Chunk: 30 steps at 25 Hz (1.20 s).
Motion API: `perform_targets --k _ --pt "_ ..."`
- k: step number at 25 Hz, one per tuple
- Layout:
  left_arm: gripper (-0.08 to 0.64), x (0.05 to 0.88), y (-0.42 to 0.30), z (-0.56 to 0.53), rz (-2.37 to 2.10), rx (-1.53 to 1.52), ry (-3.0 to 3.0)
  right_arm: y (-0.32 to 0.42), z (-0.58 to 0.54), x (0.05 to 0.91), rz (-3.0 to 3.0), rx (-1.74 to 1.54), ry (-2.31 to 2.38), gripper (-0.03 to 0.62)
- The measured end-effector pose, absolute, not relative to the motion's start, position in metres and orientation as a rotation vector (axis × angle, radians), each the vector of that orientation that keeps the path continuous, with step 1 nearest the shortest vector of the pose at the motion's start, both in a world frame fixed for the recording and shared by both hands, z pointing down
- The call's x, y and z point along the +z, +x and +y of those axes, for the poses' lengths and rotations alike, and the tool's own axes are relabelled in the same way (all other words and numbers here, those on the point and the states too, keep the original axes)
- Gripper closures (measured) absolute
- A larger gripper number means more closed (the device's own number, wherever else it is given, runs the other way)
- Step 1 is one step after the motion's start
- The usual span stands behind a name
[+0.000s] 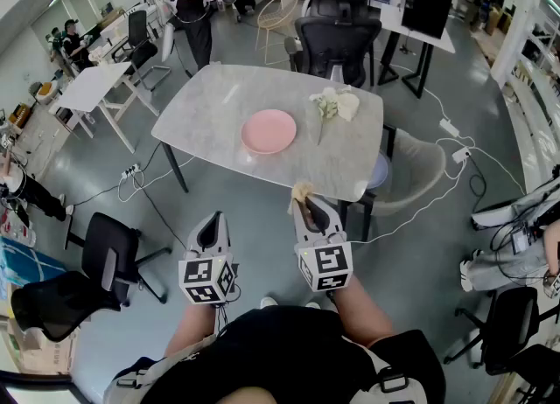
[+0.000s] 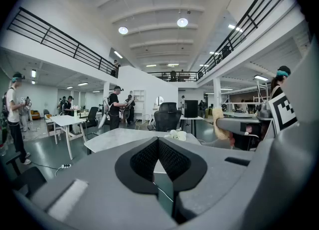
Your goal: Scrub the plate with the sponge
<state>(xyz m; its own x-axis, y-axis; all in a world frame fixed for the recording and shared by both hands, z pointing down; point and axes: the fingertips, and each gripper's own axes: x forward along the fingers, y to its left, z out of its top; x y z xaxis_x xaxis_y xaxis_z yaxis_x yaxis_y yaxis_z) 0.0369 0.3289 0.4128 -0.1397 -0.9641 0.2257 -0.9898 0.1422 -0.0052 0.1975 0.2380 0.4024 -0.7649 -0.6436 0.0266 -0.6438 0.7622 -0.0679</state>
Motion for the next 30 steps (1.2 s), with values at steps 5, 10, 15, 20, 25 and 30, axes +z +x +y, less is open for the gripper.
perform_targets --k 5,10,15,20,25,30 --pt "0.555 0.416 0.036 0.334 -2.236 0.223 1.934 0.19 0.245 0.401 -2.955 0.105 1.057 0.541" --pt "0.555 0.418 0.028 0.335 -2.225 0.231 1.934 0.18 0.247 0.397 -2.975 0.134 1.055 0.541" --pt "0.555 0.422 0.006 0.335 -2.227 0.22 1.927 0.157 0.247 0.397 -2.968 0.108 1.053 0.541" --pt "0.555 0.425 -0.021 0.335 -2.227 0.204 1.94 0.132 0.248 0.402 -2.947 0.099 1.076 0.541" --pt "0.555 0.429 -0.051 0.336 -2.205 0.177 1.953 0.109 0.249 0.401 -2.93 0.086 1.122 0.541" --pt "0.555 0.435 -0.084 0.332 -2.185 0.16 1.92 0.087 0.242 0.399 -2.896 0.079 1.138 0.541"
